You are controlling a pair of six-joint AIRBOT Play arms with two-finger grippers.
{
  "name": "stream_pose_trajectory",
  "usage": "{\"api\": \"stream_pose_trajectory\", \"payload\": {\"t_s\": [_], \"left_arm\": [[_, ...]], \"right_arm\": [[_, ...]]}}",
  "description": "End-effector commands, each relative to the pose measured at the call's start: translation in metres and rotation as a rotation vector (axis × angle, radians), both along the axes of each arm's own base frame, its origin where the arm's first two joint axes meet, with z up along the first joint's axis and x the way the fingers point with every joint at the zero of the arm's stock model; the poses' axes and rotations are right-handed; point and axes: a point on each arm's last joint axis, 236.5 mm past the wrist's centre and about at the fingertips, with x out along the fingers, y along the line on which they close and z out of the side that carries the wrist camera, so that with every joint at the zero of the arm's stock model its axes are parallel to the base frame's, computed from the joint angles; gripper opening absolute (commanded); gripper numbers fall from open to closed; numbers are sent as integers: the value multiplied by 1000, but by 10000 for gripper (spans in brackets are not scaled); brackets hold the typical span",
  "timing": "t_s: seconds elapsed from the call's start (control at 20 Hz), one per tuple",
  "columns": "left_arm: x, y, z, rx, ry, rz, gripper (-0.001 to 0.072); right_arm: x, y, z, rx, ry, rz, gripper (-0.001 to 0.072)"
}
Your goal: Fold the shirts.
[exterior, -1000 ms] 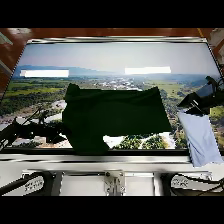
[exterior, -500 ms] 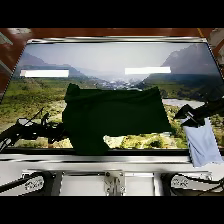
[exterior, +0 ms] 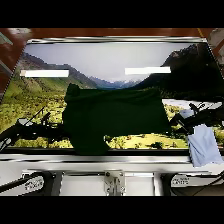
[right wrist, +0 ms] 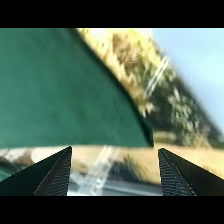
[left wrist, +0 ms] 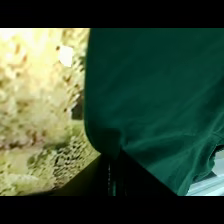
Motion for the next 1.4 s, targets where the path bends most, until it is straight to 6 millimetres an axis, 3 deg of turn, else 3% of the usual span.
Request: {"api": "stream_pose_trajectory", "payload": {"t_s": [0.0, 0.1, 0.2, 0.25, 0.3, 0.4, 0.45, 0.55, 0.6, 0.65, 0.7, 0.75, 0.8, 0.9, 0.95, 1.0, 1.1, 1.2, 1.35], "left_arm": [[5, -1, 5, -5, -27, -30, 34], [15, 2, 11, 1, -54, -30, 33], [28, 4, 19, 8, -85, -27, 34], [35, 5, 25, 7, -102, -33, 33], [42, 6, 33, 2, -121, -40, 33], [64, 13, 63, 6, -194, -63, 32], [80, 20, 90, 33, -271, -82, 31], [119, 29, 179, 83, -508, -97, 31], [137, 34, 241, 131, -667, -102, 32], [149, 39, 321, 203, -873, -104, 32], [148, 42, 402, 280, -1078, -103, 32], [132, 42, 489, 363, -1292, -79, 32], [102, 38, 569, 431, -1497, -47, 32], [22, 20, 681, 516, -1813, -3, 33], [-16, 10, 712, 528, -1911, 11, 33], [-48, 1, 730, 524, -1974, 27, 33], [-97, -10, 740, 519, -2020, 58, 33], [-119, 3, 725, 610, -1938, 116, 33], [-118, 32, 678, 772, -1716, 115, 33]], "right_arm": [[16, 1, -14, 8, -27, -64, 634], [24, 4, -15, 12, -35, -104, 438], [23, 23, -15, 63, -10, -89, 427], [21, 35, -13, 94, -8, -47, 292], [20, 45, -9, 118, -26, 5, 56], [28, 59, 19, 161, -133, 134, 62], [38, 59, 41, 150, -207, 182, 61], [74, 52, 119, 76, -457, 248, 61], [92, 47, 170, 12, -602, 257, 61], [105, 43, 231, -64, -766, 267, 61], [111, 42, 305, -170, -958, 277, 62], [106, 43, 377, -279, -1147, 272, 62], [91, 43, 455, -417, -1354, 242, 62], [33, 39, 584, -669, -1676, 80, 62], [-5, 38, 629, -738, -1774, -42, 61], [-38, 39, 651, -783, -1818, -115, 62], [-89, 46, 661, -862, -1835, -143, 62], [-116, 51, 639, -915, -1752, -96, 62], [-125, 43, 579, -929, -1500, -8, 63]]}}
